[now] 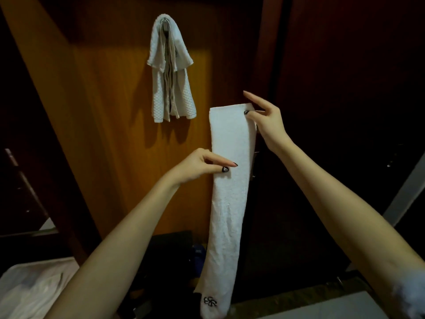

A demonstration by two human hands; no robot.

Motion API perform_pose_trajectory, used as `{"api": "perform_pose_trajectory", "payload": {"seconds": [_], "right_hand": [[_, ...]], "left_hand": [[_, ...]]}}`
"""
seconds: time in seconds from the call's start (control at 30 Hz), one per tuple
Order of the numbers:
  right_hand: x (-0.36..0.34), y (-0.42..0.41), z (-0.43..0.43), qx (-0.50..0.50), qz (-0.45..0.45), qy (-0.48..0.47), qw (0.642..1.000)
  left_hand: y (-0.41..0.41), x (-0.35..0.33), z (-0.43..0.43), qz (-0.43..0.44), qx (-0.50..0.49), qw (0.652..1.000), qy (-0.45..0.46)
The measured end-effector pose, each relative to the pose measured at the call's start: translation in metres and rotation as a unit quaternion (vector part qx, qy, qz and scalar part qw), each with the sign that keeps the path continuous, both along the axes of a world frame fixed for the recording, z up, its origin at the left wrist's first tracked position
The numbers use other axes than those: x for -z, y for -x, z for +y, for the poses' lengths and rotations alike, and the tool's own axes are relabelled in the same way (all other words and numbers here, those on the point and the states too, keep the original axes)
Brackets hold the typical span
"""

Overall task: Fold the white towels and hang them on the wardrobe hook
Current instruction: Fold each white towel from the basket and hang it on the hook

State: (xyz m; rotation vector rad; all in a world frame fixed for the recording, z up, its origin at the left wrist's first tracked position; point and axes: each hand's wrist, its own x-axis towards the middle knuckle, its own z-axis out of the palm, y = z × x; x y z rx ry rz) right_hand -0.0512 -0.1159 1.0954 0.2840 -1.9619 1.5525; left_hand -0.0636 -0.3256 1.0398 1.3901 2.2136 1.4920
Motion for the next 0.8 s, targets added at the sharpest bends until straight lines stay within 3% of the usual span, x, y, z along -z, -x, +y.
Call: {"api": "perform_pose_trajectory", "payload": {"seconds": [0.17,0.37,0.53,0.63,0.73,0.8], "right_hand": [[-0.015,-0.009,0.015,-0.033,-0.017,0.04,0.999],[0.042,-0.039,0.003,-0.082,-0.097,-0.024,0.992],[0.085,-0.058,0.002,-0.104,-0.136,-0.034,0.985],[0.087,-0.069,0.002,-0.11,-0.159,-0.036,0.98],[0.097,-0.077,-0.005,-0.078,-0.132,-0.066,0.986],[0.104,-0.077,-0.01,-0.055,-0.089,-0.032,0.994]], "left_hand": [[-0.006,-0.004,0.004,0.032,-0.041,0.998,-0.042],[-0.013,-0.016,0.021,0.002,-0.068,0.988,-0.138],[0.002,-0.041,0.019,0.046,-0.071,0.996,-0.024],[0.006,-0.053,0.017,0.043,-0.096,0.993,-0.043],[0.009,-0.059,0.014,0.037,-0.126,0.988,-0.086],[0.01,-0.06,0.014,0.04,-0.138,0.984,-0.107]]}}
